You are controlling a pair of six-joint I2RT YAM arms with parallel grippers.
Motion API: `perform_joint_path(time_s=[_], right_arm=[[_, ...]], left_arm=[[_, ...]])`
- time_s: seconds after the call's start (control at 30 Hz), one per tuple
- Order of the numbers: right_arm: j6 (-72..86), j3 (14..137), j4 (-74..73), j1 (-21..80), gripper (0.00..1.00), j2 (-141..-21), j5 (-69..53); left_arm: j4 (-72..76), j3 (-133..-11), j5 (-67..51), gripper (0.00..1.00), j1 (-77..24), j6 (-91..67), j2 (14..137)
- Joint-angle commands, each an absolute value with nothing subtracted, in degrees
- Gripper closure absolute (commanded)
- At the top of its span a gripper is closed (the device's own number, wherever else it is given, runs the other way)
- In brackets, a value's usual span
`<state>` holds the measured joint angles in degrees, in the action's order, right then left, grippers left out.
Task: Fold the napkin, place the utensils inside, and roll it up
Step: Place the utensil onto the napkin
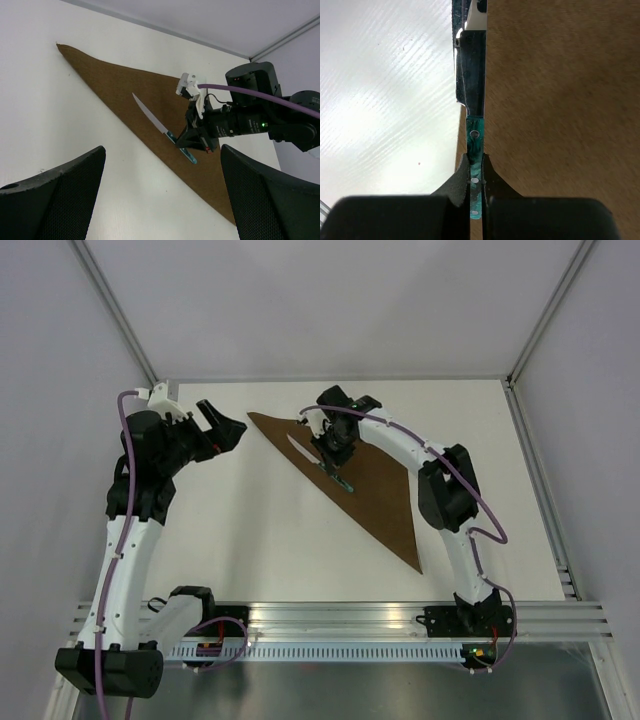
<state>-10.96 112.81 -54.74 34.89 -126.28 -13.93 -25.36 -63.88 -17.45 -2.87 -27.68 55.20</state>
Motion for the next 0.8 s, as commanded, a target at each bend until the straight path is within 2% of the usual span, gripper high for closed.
perform_joint_path(time_s=[0.0, 0.77], right_arm=[[-3.96, 116.01, -56.96, 36.55, 1.00, -129.19, -11.08], [-1.23, 113.03, -52.91, 37.18, 0.99, -132.98, -9.05]], left_arm=[[-28.12, -66.53, -15.73, 0.00, -2.90, -27.16, 54.85], [-28.30, -65.13, -15.82, 0.00, -2.90, -26.46, 54.67]])
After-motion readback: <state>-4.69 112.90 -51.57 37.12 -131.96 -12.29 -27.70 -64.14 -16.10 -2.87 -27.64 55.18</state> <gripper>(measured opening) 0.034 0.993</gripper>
